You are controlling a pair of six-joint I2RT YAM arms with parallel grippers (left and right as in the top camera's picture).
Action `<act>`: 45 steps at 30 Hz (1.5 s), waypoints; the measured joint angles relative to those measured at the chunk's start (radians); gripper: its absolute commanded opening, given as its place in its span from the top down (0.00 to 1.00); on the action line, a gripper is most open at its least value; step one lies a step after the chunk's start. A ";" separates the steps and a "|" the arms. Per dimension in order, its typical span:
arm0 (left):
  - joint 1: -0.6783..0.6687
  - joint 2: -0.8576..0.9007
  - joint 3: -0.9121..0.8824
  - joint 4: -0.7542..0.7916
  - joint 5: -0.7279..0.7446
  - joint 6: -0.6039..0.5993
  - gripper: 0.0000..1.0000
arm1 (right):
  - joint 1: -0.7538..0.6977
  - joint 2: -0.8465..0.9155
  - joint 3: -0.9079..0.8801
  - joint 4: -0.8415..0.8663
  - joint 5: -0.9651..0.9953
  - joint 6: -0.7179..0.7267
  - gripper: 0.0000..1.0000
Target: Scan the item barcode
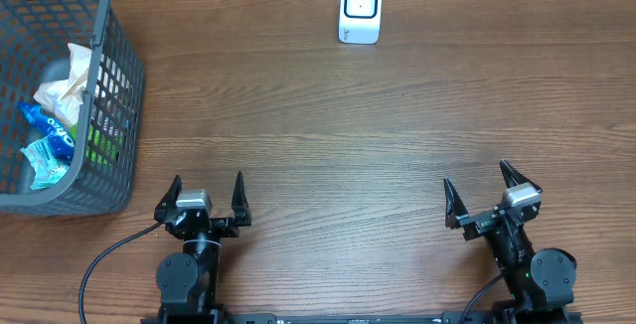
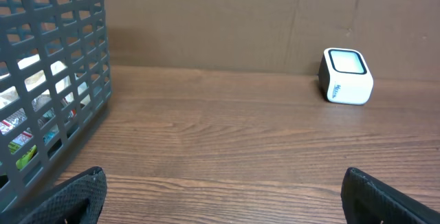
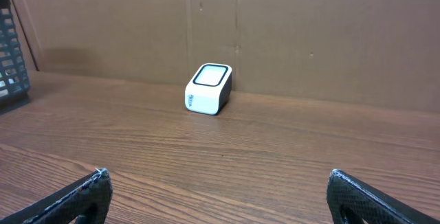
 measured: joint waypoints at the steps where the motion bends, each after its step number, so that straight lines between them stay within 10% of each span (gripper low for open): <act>1: 0.000 0.000 0.000 0.000 0.000 0.000 0.00 | 0.000 0.000 0.000 0.000 0.000 -0.001 0.00; 45: 0.000 0.075 0.201 -0.163 0.090 0.061 0.00 | 0.000 0.015 0.063 0.005 0.001 0.000 0.00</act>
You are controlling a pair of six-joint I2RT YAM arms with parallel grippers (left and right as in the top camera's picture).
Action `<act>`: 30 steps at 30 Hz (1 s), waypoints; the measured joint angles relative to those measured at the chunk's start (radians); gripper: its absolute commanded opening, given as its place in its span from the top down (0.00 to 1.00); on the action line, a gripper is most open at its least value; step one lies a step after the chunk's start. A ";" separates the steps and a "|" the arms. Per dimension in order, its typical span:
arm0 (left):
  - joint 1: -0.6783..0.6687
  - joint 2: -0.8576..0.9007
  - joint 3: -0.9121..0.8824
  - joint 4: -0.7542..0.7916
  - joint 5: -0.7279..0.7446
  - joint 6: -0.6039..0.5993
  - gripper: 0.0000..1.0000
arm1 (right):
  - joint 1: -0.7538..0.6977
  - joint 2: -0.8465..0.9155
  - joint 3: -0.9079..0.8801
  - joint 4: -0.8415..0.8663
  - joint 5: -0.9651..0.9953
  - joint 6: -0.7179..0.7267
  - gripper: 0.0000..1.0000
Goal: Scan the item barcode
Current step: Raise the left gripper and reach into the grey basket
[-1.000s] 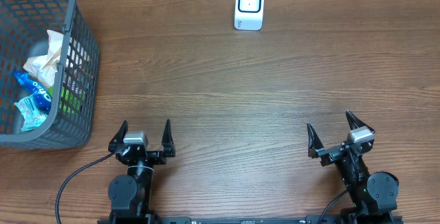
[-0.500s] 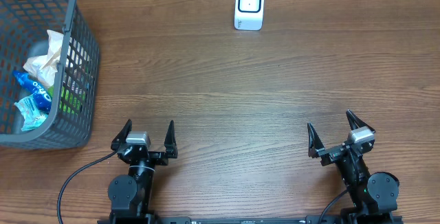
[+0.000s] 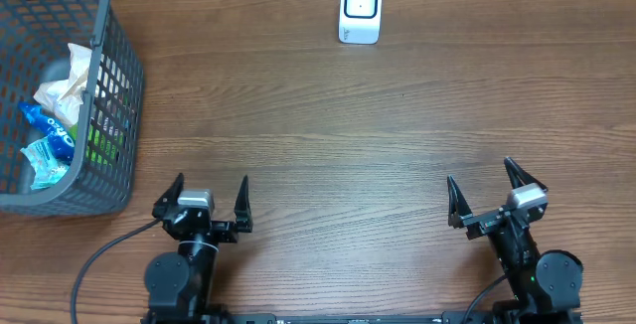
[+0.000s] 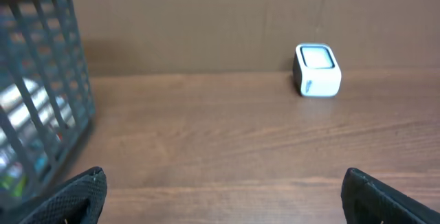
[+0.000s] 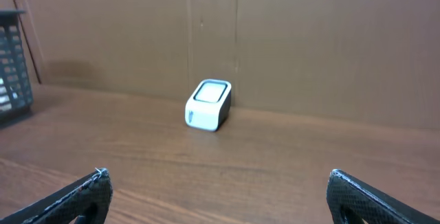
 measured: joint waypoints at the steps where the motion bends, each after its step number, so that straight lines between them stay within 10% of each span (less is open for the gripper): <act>1: 0.000 0.024 0.025 -0.001 0.000 0.005 0.00 | 0.000 0.010 0.017 -0.003 0.000 -0.001 0.00; 15: 0.000 0.579 0.565 -0.274 0.004 0.021 0.00 | 0.000 0.304 0.387 -0.161 0.007 0.000 0.00; 30: 0.000 1.167 1.542 -0.941 0.005 0.070 0.00 | 0.000 0.760 0.985 -0.615 -0.008 -0.001 0.00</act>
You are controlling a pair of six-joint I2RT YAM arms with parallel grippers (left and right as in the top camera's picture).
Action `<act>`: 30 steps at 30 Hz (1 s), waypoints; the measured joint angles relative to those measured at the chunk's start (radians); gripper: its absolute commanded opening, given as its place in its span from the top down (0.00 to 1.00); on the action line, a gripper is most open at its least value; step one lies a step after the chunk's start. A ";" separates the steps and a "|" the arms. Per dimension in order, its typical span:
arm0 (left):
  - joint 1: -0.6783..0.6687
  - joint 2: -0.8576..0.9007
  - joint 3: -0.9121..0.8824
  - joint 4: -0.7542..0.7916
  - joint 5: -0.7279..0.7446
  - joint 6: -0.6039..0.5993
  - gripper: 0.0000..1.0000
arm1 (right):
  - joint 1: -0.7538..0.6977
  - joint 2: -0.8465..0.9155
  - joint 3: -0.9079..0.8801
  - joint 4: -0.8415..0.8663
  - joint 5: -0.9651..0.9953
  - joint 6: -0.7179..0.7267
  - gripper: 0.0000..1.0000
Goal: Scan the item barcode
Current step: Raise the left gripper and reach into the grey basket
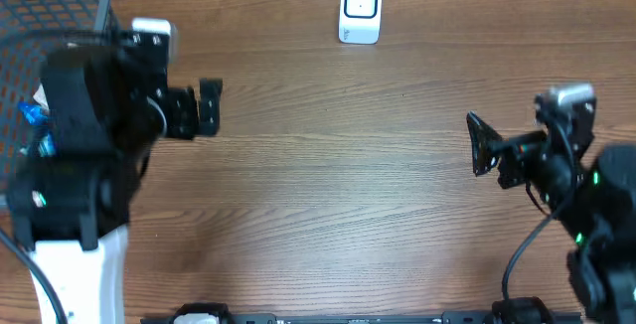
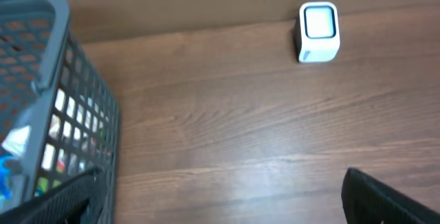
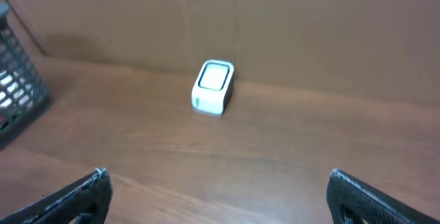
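Note:
The white barcode scanner [image 1: 360, 8] stands at the far edge of the wooden table, also in the left wrist view [image 2: 320, 31] and the right wrist view [image 3: 213, 86]. Packaged items lie in the grey mesh basket at the far left; a blue packet [image 1: 33, 115] shows beside my left arm, and light wrappers [image 2: 60, 110] show through the mesh. My left gripper [image 1: 169, 105] hangs open and empty, raised beside the basket's right wall. My right gripper [image 1: 532, 150] is open and empty, raised over the right side of the table.
A brown cardboard wall [image 3: 275, 25] closes the back of the table. The basket's wall [image 2: 96, 135] stands close to my left gripper's left finger. A corner of the basket [image 3: 17, 93] shows at the left of the right wrist view.
Both arms have risen from low at the table's front edge. The left gripper is now high beside the basket, the right one high over the right side. Both stay open and empty.
Both grippers rested open at the front edge, facing the scanner. Then the left wrist had turned a little to the right while staying low. Now both arms are up, the left by the basket. The basket and scanner have not moved.

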 measured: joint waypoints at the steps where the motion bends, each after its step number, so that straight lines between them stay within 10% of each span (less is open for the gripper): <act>1: 0.000 0.052 0.084 -0.069 -0.001 0.003 0.00 | 0.000 0.033 0.035 -0.034 -0.004 0.000 0.00; 9: 0.000 0.352 0.516 -0.369 0.000 0.034 0.00 | 0.000 0.308 0.324 -0.303 -0.070 0.000 0.00; 22: 0.027 0.453 0.537 -0.326 -0.048 0.000 0.00 | 0.000 0.457 0.343 -0.354 -0.189 0.001 0.00; 30: 0.310 0.454 0.597 -0.262 -0.163 -0.147 0.00 | 0.000 0.461 0.343 -0.360 -0.198 0.001 0.00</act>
